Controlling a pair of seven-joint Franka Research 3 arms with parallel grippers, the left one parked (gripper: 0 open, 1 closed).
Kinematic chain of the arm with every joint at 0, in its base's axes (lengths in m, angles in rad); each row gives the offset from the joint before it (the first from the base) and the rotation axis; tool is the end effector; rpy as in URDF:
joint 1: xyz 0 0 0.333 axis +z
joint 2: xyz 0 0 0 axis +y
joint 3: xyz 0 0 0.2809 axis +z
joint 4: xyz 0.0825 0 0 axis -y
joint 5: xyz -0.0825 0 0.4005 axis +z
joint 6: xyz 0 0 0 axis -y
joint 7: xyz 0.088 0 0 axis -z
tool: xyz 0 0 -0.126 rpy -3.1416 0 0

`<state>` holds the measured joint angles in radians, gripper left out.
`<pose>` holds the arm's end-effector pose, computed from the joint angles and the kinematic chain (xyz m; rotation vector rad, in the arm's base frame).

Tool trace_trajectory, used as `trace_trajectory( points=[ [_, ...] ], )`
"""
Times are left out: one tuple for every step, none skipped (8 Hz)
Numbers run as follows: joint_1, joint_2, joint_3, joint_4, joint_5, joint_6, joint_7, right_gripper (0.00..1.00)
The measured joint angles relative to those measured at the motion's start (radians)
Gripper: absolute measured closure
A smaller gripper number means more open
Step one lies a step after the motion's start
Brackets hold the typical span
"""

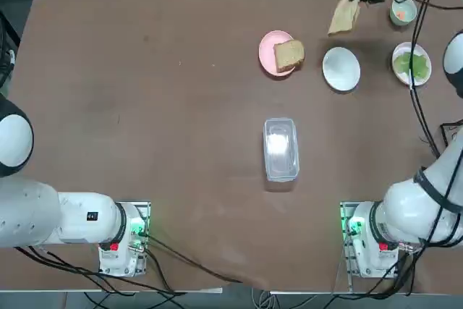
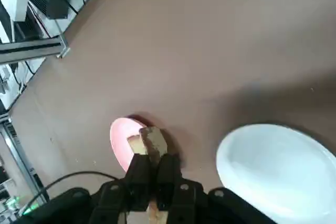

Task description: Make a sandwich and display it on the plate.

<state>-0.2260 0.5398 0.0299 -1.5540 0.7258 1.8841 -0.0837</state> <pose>0.6737 -0.0732 0.2828 -2.3850 0.5127 0.1324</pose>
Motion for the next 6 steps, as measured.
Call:
trace_trajectory(
  points=[
    [-0.023,-0.020,0.000,-0.069,0.007,0.001,-0.084,0.93],
    [-0.057,-0.032,0.000,-0.138,0.023,0.002,-0.201,0.93],
    [-0.093,-0.035,-0.001,-0.202,0.042,0.003,-0.316,0.93],
    [-0.117,-0.034,-0.001,-0.251,0.052,0.012,-0.390,0.93],
    [-0.130,-0.033,0.000,-0.282,0.059,0.017,-0.422,0.93],
    [-0.139,-0.029,0.000,-0.298,0.070,0.017,-0.433,0.93]
  ],
)
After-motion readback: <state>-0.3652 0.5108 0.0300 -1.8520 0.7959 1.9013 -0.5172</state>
